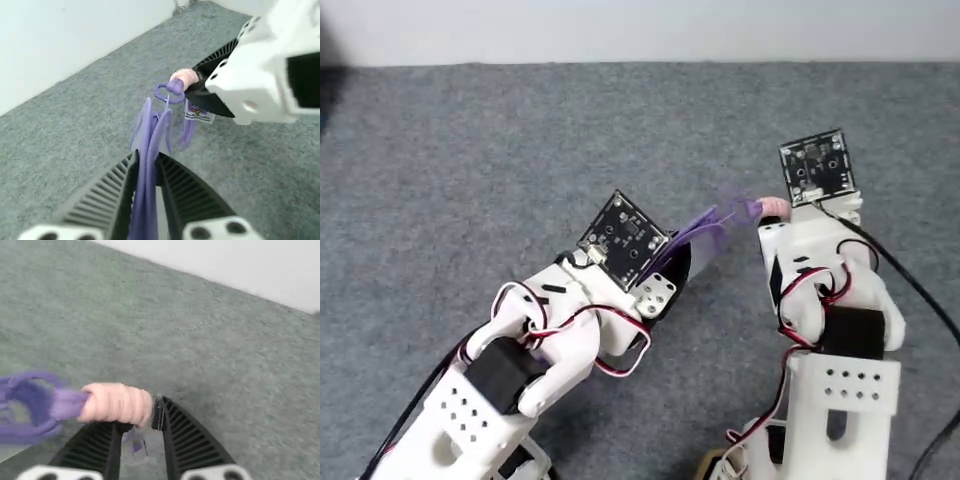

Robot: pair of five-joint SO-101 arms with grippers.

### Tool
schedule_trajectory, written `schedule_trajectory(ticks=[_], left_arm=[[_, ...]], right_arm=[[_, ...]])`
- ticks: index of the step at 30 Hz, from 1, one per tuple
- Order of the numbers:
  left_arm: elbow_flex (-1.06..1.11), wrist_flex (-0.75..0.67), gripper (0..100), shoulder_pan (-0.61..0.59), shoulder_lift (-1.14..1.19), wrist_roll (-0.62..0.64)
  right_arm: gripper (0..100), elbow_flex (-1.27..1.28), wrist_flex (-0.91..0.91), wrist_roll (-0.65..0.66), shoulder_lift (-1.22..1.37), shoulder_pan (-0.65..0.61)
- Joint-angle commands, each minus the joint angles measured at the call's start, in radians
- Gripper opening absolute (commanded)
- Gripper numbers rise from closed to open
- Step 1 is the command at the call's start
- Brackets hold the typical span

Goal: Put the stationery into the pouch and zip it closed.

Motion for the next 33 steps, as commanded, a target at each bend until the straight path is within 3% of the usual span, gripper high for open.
schedule_trajectory(ticks=[1,16,27,33], left_arm=[[-0.166,0.021,1,-0.06,-0.106,0.009],[-0.243,0.026,1,-0.094,-0.1,0.058],[-0.236,0.029,1,-0.107,-0.1,0.061],[-0.251,0.109,2,-0.1,-0.106,0.057]], right_arm=[[0.7,0.071,-0.067,0.043,0.044,0.148],[0.7,0.17,-0.094,0.124,-0.044,0.219],[0.7,0.163,-0.09,0.103,-0.476,-0.035],[0.7,0.02,-0.091,0.032,-0.518,-0.137]])
